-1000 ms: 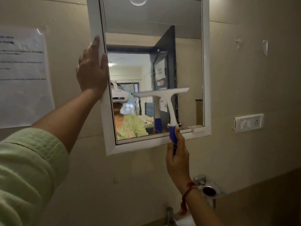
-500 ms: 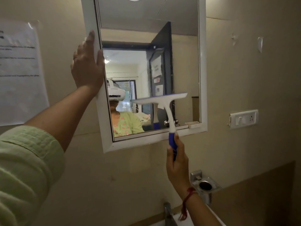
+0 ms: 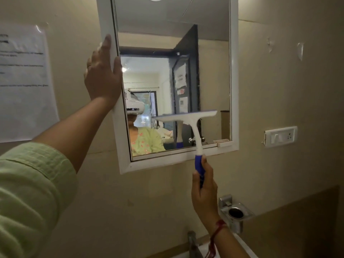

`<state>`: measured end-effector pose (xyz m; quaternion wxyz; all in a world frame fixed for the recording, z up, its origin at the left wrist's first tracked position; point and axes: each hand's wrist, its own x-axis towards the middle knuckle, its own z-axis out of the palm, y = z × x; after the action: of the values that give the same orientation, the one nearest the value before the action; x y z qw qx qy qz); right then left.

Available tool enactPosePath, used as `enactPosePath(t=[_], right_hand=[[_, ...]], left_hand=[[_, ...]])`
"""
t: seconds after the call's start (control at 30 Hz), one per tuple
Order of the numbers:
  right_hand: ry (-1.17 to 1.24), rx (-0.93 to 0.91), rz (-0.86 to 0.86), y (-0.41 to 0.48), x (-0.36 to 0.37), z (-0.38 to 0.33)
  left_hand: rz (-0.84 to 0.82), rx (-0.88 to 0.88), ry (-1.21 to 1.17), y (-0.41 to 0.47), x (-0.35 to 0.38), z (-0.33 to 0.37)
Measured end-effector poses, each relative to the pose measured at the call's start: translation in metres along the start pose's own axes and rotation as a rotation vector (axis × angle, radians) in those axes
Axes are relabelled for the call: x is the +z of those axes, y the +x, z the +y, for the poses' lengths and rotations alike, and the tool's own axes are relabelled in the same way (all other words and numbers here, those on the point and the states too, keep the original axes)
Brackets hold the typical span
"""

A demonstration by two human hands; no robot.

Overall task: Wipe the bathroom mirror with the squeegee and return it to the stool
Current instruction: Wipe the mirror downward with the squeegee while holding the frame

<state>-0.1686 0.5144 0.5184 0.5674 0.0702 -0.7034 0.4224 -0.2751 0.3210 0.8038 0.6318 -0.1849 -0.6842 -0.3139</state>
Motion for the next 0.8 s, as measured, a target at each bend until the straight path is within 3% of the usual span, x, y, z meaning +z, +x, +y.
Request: enactPosePath(t=[0.17, 0.4, 0.63, 0.8], right_hand=[[-0.014, -0.003, 0.039, 0.028, 0.000, -0.010], [-0.050, 0.116, -0.006, -0.048, -0.003, 0.021], [0.031, 0.037, 0.052, 0.004, -0.003, 0.004], [-0.013, 0.074, 0.018, -0.040, -0.006, 0.022]], left_hand=[[0.003, -0.002, 0.003, 0.000, -0.001, 0.000], [-0.015, -0.014, 0.009, 0.000, -0.003, 0.001], [-0.003, -0.014, 0.003, -0.001, -0.003, 0.002], [-0.001, -0.009, 0.007, -0.001, -0.002, 0.001]])
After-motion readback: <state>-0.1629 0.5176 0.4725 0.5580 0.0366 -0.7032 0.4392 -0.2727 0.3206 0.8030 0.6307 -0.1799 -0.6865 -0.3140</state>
